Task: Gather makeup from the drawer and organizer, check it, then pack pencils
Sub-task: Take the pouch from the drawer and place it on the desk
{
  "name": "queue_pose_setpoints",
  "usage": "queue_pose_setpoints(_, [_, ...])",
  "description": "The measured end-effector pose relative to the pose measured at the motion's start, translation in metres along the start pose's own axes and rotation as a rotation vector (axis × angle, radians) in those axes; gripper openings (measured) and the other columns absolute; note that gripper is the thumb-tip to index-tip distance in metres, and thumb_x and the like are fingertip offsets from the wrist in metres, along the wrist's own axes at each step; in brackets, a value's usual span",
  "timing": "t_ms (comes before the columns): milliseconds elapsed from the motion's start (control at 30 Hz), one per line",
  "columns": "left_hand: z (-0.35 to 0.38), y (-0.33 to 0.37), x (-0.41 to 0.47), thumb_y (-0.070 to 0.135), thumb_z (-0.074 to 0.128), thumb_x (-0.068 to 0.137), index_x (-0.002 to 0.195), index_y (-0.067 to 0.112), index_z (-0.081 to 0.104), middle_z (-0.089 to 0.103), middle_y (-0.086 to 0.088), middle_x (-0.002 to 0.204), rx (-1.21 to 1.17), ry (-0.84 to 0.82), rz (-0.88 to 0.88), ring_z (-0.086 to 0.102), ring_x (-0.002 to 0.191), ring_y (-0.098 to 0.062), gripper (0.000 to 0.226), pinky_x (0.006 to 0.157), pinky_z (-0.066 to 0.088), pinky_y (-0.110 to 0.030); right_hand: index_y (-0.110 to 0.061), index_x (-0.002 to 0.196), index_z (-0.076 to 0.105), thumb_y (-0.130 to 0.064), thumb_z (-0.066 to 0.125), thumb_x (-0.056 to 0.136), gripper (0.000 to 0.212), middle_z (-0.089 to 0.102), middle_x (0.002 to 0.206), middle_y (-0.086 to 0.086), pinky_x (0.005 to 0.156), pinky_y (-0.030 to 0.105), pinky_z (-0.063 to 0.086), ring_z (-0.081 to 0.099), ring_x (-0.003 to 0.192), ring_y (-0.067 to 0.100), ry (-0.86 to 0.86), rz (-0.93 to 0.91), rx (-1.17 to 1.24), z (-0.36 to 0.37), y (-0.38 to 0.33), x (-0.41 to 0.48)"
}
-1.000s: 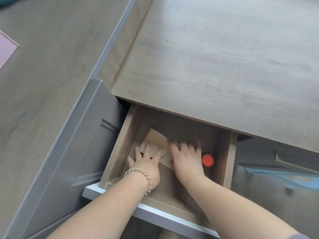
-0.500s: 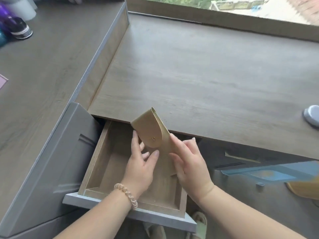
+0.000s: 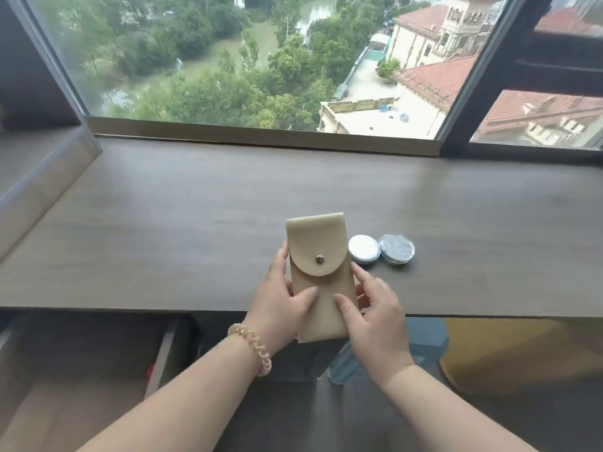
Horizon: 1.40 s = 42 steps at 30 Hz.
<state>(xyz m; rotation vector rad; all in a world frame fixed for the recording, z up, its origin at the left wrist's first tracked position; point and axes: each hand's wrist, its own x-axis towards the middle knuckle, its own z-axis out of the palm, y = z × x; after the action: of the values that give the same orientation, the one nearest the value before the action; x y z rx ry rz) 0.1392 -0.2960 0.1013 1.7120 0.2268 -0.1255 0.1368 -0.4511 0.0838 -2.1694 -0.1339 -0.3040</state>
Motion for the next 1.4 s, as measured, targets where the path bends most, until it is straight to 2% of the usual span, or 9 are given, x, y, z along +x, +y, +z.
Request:
queue_pose_setpoints(133, [0.119,0.017,0.020,0.011,0.066,0.078,0.141,0.038,0.025,0.073,-0.007,0.090,-0.043,-0.026,-0.093,0.070,0.084,-0.018,0.079,0.080,0.057,-0.043,-0.022,0.125,0.059,-0.023,0.070,0.079,0.047,0.047,0.071,-0.015,0.091,0.048,0.045,0.045,0.074,0.009,-0.030,0.027,-0.115,-0.093,0.068,0.029])
queue_pose_setpoints(300, [0.215,0.038,0.049,0.012,0.067,0.075,0.133,0.039,0.034,0.070,-0.014,0.084,0.058,-0.069,-0.177,0.069,0.075,-0.023,0.072,0.068,0.057,-0.034,-0.026,0.122,0.060,-0.019,0.073,0.079,0.046,0.049,0.081,-0.020,0.092,0.044,0.045,0.051,0.083,0.017,-0.007,0.144,-0.122,-0.168,0.131,0.061])
queue_pose_setpoints(433, [0.252,0.037,0.071,0.011,0.067,0.069,0.122,0.019,0.052,0.072,-0.008,0.089,0.101,-0.142,-0.270,0.069,0.075,-0.020,0.055,0.069,0.058,-0.037,-0.022,0.118,0.062,-0.015,0.073,0.078,0.042,0.048,0.079,-0.019,0.094,0.047,0.044,0.054,0.082,0.019,0.055,0.217,-0.142,-0.182,0.169,0.081])
queue_pose_setpoints(700, [0.303,0.037,0.131,0.014,0.064,0.078,0.127,0.020,0.047,0.063,0.000,0.080,0.335,-0.232,-0.164,0.068,0.074,-0.020,0.053,0.073,0.058,-0.035,-0.030,0.119,0.058,-0.031,0.069,0.080,0.040,0.061,0.089,-0.008,0.085,0.043,0.050,0.059,0.088,0.024,0.077,0.462,-0.185,-0.189,0.233,0.119])
queue_pose_setpoints(800, [0.319,0.034,0.157,0.017,0.064,0.079,0.128,0.020,0.048,0.068,-0.007,0.100,0.412,-0.226,-0.144,0.067,0.089,-0.022,0.052,0.082,0.055,-0.036,-0.031,0.115,0.059,-0.031,0.069,0.080,0.037,0.062,0.087,-0.008,0.087,0.045,0.048,0.060,0.084,0.023,0.068,0.487,-0.221,-0.188,0.254,0.139])
queue_pose_setpoints(967, [0.341,0.024,0.178,0.018,0.062,0.079,0.126,0.019,0.051,0.068,-0.006,0.106,0.486,-0.178,-0.187,0.064,0.098,-0.021,0.048,0.085,0.048,-0.027,-0.030,0.114,0.060,-0.029,0.066,0.082,0.033,0.062,0.089,-0.006,0.092,0.034,0.032,0.058,0.085,0.016,0.043,0.485,-0.344,-0.184,0.279,0.159])
queue_pose_setpoints(1100, [0.354,0.017,0.186,0.018,0.061,0.081,0.121,0.018,0.054,0.066,-0.004,0.111,0.554,-0.121,-0.192,0.060,0.105,-0.022,0.041,0.083,0.043,-0.025,-0.027,0.118,0.060,-0.031,0.063,0.084,0.034,0.063,0.099,-0.002,0.101,0.039,0.029,0.059,0.097,0.020,-0.003,0.452,-0.437,-0.180,0.294,0.165])
queue_pose_setpoints(1233, [0.367,0.011,0.185,0.021,0.058,0.081,0.117,0.022,0.054,0.066,-0.003,0.107,0.660,-0.059,-0.224,0.061,0.104,-0.023,0.036,0.087,0.048,-0.032,-0.027,0.118,0.061,-0.030,0.066,0.082,0.036,0.060,0.106,0.000,0.104,0.040,0.025,0.056,0.103,0.021,-0.057,0.396,-0.499,-0.181,0.306,0.166])
queue_pose_setpoints(1400, [0.382,0.012,0.177,0.025,0.051,0.083,0.111,0.023,0.052,0.057,-0.003,0.112,0.804,0.037,-0.236,0.060,0.103,-0.026,0.028,0.082,0.047,-0.035,-0.023,0.109,0.067,-0.028,0.074,0.071,0.039,0.059,0.111,0.005,0.101,0.045,0.027,0.051,0.110,0.028,-0.183,0.162,-0.611,-0.185,0.315,0.163])
